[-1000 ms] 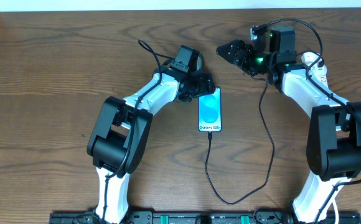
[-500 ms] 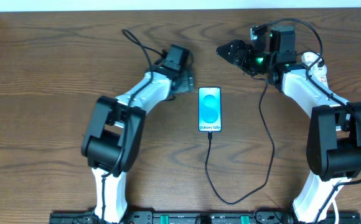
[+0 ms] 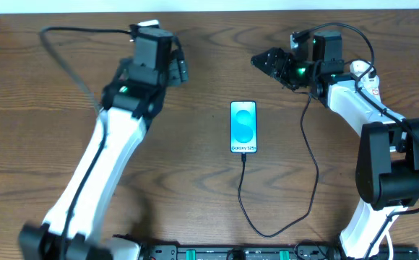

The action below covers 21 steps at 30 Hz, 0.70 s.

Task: Plug charger to phone and switch on socket
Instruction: 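Open the left gripper and lift it off the phone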

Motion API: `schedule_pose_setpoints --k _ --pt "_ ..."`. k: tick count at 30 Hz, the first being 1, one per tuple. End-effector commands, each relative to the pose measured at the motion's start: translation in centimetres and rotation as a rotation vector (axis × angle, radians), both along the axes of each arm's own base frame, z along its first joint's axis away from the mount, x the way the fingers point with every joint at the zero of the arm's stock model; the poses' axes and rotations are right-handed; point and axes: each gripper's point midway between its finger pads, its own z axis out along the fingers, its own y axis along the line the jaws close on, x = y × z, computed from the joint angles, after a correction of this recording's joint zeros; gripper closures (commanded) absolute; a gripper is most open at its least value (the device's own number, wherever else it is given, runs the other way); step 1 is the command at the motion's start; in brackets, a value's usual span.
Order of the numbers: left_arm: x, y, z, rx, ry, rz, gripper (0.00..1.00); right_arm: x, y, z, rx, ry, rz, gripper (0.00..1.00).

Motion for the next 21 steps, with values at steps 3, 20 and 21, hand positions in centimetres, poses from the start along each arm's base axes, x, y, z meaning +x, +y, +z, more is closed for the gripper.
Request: schedule_pose_setpoints --k 3,20,21 --pt "-2.0 0.9 2.7 0.015 -0.037 0.003 0.11 0.1 -0.1 0.7 -0.004 -0.027 0.014 0.01" --pt "-2.4 1.0 3.6 0.008 -0.059 0.003 0.11 0.0 1.0 2.9 0.033 -0.106 0.114 0.01" --pt "-2.4 1.0 3.6 0.008 -0.059 0.003 0.11 0.1 1.0 3.4 0.034 -0.104 0.115 0.01"
